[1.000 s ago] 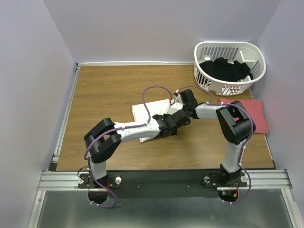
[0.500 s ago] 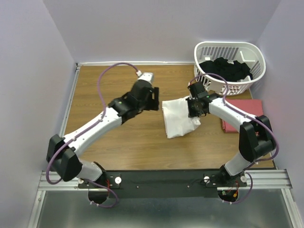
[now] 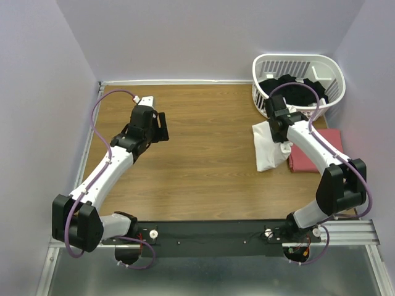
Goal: Fold and stack the t-shirts
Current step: Neatly place the folded tshirt to the corner
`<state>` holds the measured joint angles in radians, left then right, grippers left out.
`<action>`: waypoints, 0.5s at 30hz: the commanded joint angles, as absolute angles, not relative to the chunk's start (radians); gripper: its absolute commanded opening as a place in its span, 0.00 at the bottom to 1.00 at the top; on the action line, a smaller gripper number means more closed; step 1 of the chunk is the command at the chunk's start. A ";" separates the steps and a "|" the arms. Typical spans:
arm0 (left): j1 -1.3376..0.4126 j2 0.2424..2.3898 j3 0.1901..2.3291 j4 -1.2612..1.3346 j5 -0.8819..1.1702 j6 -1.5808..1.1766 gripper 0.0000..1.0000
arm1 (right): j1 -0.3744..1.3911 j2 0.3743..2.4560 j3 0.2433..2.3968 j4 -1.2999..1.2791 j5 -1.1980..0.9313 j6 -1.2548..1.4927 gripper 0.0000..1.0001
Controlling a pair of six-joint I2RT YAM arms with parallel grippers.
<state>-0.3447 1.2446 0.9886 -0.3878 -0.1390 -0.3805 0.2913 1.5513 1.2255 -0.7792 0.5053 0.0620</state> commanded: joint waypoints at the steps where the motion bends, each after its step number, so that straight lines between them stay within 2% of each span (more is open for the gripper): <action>1: -0.333 1.181 0.985 -0.345 -0.205 -0.359 0.80 | 0.235 1.500 1.256 -0.810 0.646 -0.035 0.01; 15: -0.327 1.169 0.976 -0.347 -0.196 -0.357 0.80 | 0.046 1.511 1.275 -0.724 0.635 -0.179 0.00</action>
